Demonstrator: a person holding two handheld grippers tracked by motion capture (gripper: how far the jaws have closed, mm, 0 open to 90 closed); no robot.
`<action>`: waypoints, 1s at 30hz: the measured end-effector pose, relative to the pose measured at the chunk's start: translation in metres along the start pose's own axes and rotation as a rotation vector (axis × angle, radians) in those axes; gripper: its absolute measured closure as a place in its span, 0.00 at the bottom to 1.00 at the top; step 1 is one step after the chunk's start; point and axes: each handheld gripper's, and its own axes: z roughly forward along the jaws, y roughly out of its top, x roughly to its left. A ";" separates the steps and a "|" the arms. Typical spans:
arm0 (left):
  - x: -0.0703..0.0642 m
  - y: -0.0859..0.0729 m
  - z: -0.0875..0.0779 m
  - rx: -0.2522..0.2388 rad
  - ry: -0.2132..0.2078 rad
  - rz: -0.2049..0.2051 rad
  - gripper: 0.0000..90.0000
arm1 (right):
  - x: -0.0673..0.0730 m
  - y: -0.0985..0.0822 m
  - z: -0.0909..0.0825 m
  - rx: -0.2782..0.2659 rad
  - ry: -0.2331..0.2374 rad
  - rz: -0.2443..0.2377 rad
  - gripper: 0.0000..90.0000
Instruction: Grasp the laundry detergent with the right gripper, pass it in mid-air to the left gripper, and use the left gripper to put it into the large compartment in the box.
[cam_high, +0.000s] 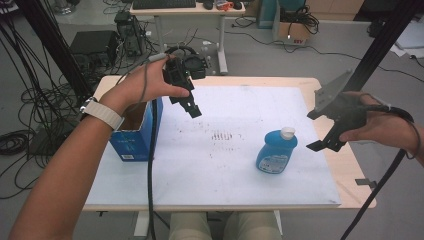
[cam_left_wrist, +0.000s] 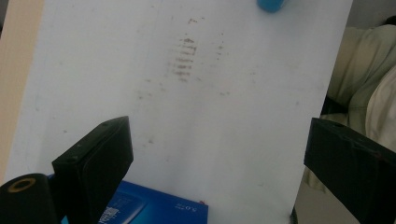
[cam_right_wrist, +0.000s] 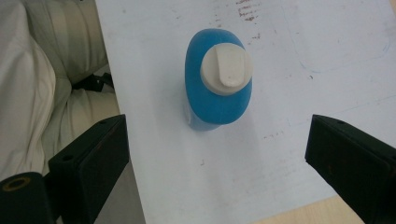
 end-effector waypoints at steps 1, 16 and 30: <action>0.001 0.000 0.001 0.001 0.000 0.000 0.09 | -0.002 -0.003 0.004 -0.014 0.004 0.003 0.07; 0.001 -0.001 0.001 -0.004 0.010 -0.005 0.10 | -0.012 -0.020 0.026 -0.094 0.016 0.038 0.06; 0.002 -0.005 0.001 -0.015 0.013 -0.019 0.10 | -0.015 -0.035 0.038 -0.133 0.031 0.037 0.06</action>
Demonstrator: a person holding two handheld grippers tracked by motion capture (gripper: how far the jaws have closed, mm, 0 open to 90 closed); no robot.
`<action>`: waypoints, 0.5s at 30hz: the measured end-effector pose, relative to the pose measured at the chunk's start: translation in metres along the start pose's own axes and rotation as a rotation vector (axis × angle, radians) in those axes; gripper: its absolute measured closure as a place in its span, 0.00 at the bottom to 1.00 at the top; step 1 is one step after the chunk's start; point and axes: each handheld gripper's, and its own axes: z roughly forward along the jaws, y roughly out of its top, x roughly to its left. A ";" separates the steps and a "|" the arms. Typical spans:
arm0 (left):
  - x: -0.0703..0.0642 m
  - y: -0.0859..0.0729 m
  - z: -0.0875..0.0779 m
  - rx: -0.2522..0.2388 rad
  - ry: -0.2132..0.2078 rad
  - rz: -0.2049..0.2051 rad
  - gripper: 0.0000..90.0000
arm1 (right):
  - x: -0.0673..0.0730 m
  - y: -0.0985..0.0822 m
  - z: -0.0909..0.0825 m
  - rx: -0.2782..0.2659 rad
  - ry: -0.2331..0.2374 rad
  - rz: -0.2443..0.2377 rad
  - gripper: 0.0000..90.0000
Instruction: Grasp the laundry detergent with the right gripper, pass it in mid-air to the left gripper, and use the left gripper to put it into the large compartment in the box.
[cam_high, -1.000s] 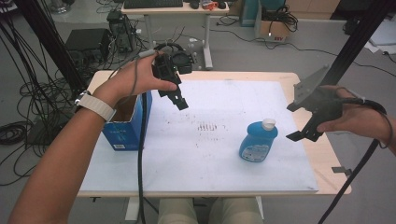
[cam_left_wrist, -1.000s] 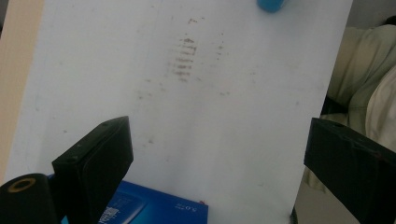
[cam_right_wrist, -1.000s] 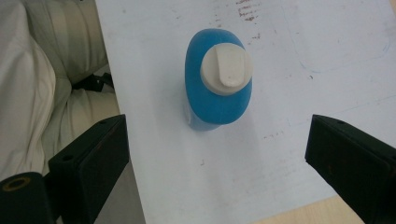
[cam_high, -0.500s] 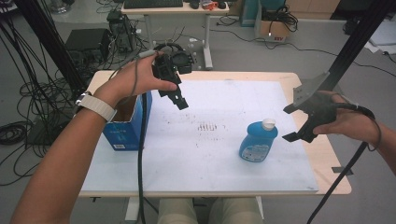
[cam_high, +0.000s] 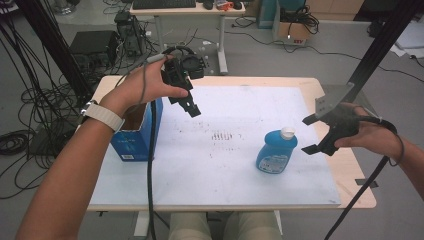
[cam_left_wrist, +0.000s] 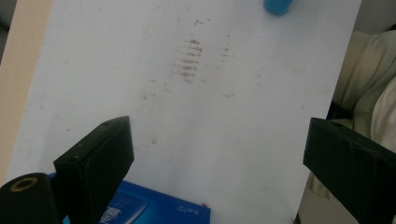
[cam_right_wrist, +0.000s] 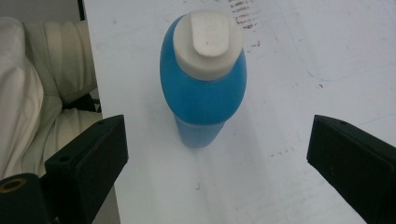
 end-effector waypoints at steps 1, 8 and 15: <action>0.000 0.000 0.000 -0.002 0.001 -0.002 0.10 | 0.000 -0.001 0.001 -0.003 0.002 0.003 0.06; 0.000 0.000 0.000 -0.001 -0.001 0.001 0.10 | -0.002 -0.007 0.009 -0.021 0.014 0.000 0.06; 0.000 0.000 0.002 0.002 -0.004 0.001 0.10 | -0.004 -0.013 0.015 -0.045 0.017 -0.002 0.06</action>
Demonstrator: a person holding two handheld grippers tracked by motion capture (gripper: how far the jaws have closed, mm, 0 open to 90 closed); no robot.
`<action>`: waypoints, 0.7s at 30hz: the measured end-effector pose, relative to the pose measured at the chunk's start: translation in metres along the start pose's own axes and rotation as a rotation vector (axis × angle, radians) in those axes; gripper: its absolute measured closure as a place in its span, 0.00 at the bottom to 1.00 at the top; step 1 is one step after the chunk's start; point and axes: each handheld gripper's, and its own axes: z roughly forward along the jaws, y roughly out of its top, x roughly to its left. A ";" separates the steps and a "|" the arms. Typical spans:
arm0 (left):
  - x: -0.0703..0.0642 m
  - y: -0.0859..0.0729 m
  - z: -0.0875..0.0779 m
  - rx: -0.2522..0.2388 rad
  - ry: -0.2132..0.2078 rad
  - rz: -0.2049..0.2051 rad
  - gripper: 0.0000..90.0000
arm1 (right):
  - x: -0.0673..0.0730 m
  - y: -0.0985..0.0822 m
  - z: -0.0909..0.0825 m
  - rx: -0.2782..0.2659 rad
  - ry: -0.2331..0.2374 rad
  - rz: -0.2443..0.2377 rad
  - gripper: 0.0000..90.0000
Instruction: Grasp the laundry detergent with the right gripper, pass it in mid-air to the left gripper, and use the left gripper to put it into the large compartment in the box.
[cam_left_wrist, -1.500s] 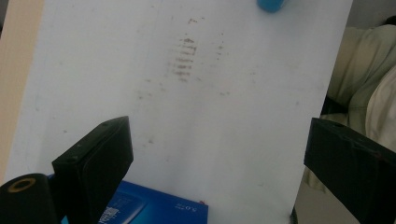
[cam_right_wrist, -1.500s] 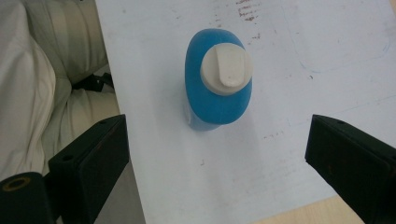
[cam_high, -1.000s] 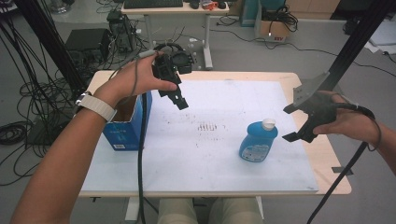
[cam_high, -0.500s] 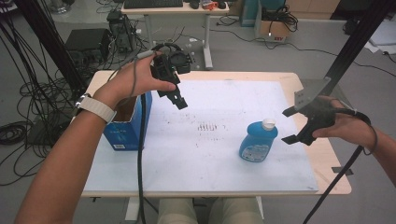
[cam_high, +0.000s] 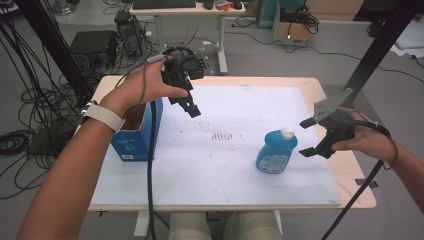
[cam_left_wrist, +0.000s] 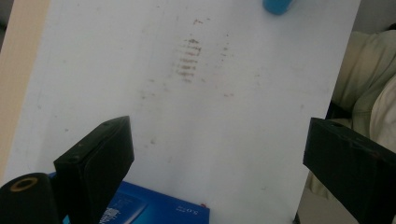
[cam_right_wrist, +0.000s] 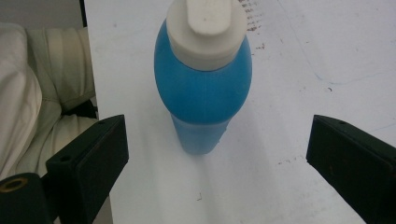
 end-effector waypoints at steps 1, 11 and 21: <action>0.000 0.000 0.000 0.000 0.000 0.000 0.10 | 0.000 -0.001 0.001 -0.001 0.003 0.001 0.06; 0.000 -0.001 -0.001 0.000 0.001 -0.004 0.10 | 0.000 -0.009 0.006 -0.028 0.006 0.010 0.05; 0.000 -0.001 0.000 -0.002 0.003 -0.005 0.10 | -0.005 -0.009 0.008 -0.041 0.010 -0.064 0.05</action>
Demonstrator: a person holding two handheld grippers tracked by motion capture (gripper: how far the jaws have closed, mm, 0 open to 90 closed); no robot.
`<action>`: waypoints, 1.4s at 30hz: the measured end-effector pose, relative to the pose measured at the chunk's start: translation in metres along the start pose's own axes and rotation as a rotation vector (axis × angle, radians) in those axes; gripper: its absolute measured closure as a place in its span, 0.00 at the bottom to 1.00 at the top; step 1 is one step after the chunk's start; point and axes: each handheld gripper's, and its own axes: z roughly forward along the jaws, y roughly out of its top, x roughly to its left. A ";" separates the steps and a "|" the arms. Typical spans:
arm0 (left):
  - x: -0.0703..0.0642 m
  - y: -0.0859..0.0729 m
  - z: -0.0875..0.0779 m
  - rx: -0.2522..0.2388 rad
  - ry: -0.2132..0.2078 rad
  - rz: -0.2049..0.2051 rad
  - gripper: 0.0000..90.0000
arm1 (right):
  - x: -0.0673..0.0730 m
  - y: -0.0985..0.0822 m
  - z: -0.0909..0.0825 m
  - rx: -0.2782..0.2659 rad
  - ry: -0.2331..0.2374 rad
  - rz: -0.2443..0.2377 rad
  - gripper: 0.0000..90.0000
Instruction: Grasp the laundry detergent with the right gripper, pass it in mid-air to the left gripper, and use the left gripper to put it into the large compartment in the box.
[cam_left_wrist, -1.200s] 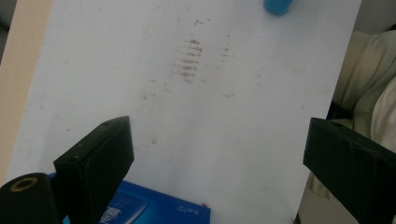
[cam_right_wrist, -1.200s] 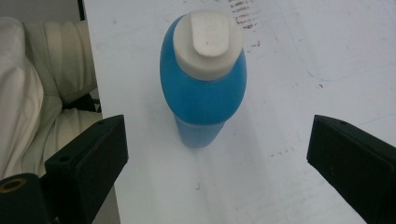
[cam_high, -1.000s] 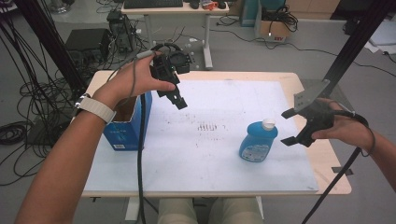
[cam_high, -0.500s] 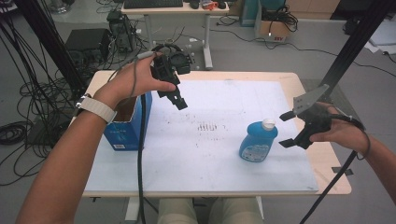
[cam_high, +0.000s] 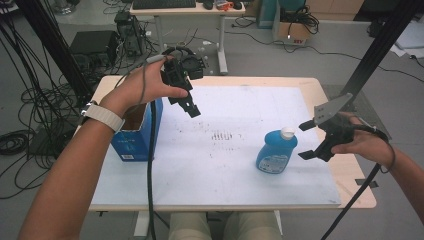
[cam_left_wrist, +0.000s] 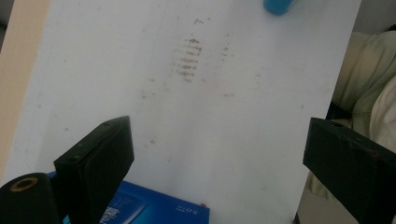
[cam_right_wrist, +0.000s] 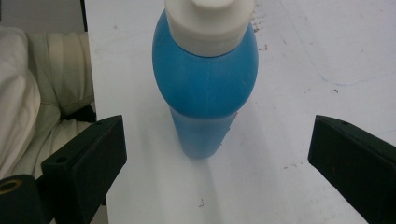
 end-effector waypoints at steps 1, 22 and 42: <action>0.000 0.000 0.000 0.000 0.000 -0.001 0.10 | 0.001 -0.002 0.002 -0.012 -0.006 0.002 0.05; -0.001 0.000 0.002 0.001 0.001 -0.007 0.10 | 0.002 -0.014 0.010 -0.070 0.006 0.030 0.05; 0.000 -0.001 0.002 0.000 0.001 -0.009 0.10 | 0.002 -0.013 0.010 -0.073 0.005 0.028 0.05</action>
